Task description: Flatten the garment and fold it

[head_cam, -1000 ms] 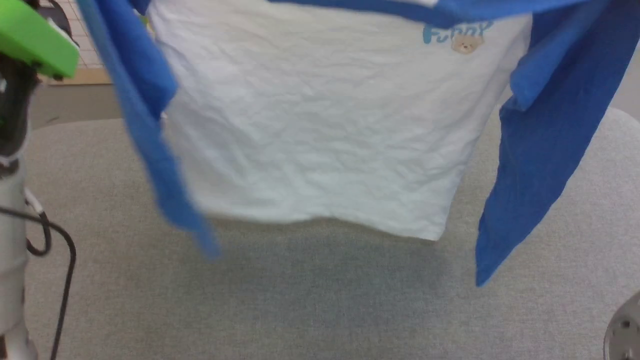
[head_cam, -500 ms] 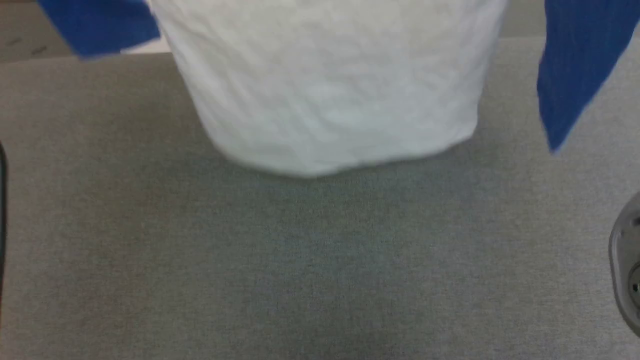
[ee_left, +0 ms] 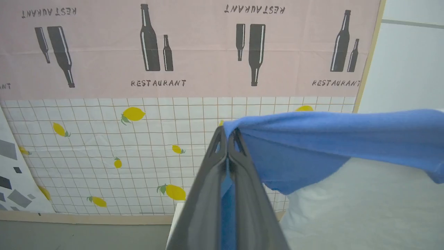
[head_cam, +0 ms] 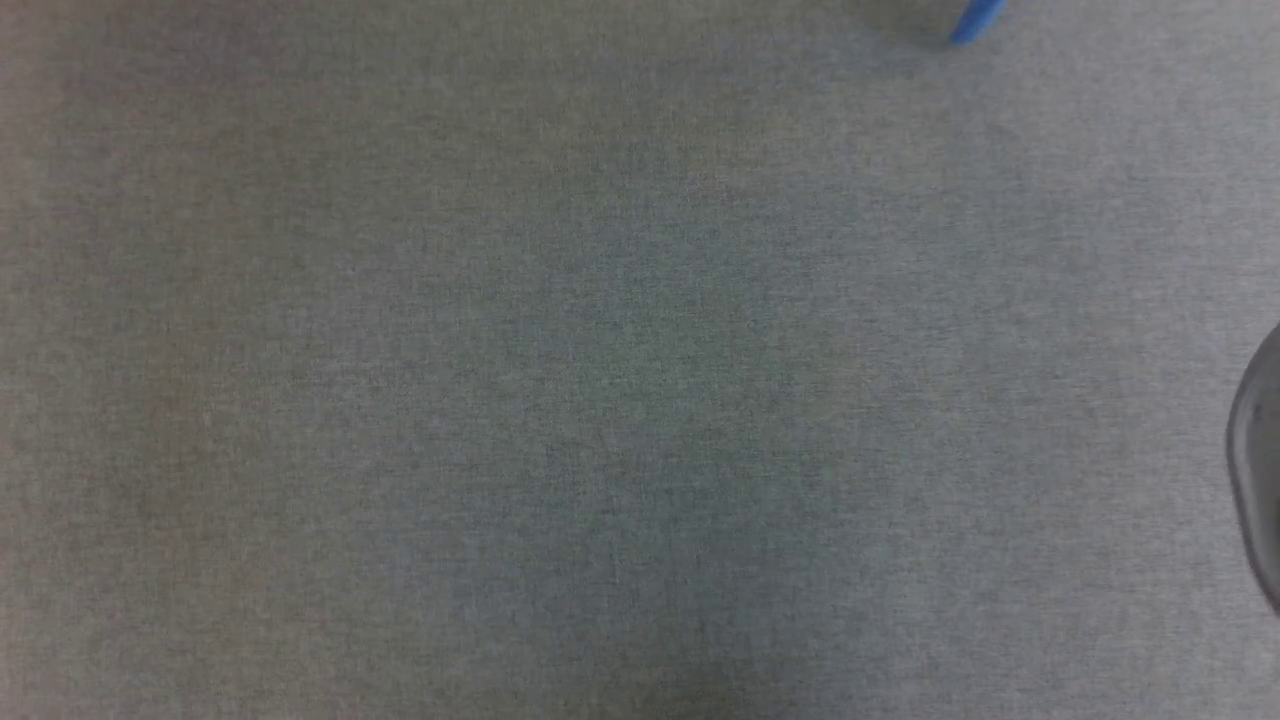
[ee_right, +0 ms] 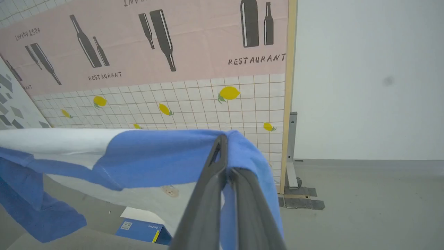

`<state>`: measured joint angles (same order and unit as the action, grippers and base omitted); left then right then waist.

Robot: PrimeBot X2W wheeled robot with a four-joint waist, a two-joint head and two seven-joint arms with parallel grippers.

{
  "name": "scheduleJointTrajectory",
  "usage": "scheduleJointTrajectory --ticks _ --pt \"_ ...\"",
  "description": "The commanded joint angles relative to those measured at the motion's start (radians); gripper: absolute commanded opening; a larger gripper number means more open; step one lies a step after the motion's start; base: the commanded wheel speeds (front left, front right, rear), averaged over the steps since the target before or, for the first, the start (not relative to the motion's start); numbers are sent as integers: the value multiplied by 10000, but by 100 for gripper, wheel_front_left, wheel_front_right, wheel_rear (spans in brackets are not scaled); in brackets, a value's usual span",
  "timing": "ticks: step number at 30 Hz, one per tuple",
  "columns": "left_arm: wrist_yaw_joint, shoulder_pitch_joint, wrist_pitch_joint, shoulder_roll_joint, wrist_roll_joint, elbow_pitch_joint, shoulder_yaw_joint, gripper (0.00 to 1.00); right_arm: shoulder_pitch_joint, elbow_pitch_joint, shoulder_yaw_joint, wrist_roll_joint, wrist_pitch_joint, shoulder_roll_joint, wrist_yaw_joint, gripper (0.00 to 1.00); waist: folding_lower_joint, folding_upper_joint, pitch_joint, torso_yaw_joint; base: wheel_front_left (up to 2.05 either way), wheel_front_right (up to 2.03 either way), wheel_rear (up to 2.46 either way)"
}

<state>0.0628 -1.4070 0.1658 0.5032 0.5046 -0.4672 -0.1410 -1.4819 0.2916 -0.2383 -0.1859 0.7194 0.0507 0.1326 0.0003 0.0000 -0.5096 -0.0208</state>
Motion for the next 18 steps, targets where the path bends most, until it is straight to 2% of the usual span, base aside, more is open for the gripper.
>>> scheduleJointTrajectory --ticks 1,9,14,18 --pt "81 297 -237 44 -18 -138 13 0 508 -11 -12 -166 -102 80 -19 0 -3 0 -80 174 0 0 0" --pt "384 3056 -1288 -434 438 -472 -279 0 4249 -1108 75 -1905 -504 118 -19 0 -3 0 640 600 0 0 0" --pt "278 5904 -1541 -1011 1219 -10 -81 0 7549 -2095 -167 -2835 -874 52 -19 0 -3 0 1524 825 0 0 0" --pt "-50 8231 -1410 -1479 1714 772 -54 0 9976 -2702 -254 -3374 -1144 9 -19 0 -3 0 2286 880 0 0 0"
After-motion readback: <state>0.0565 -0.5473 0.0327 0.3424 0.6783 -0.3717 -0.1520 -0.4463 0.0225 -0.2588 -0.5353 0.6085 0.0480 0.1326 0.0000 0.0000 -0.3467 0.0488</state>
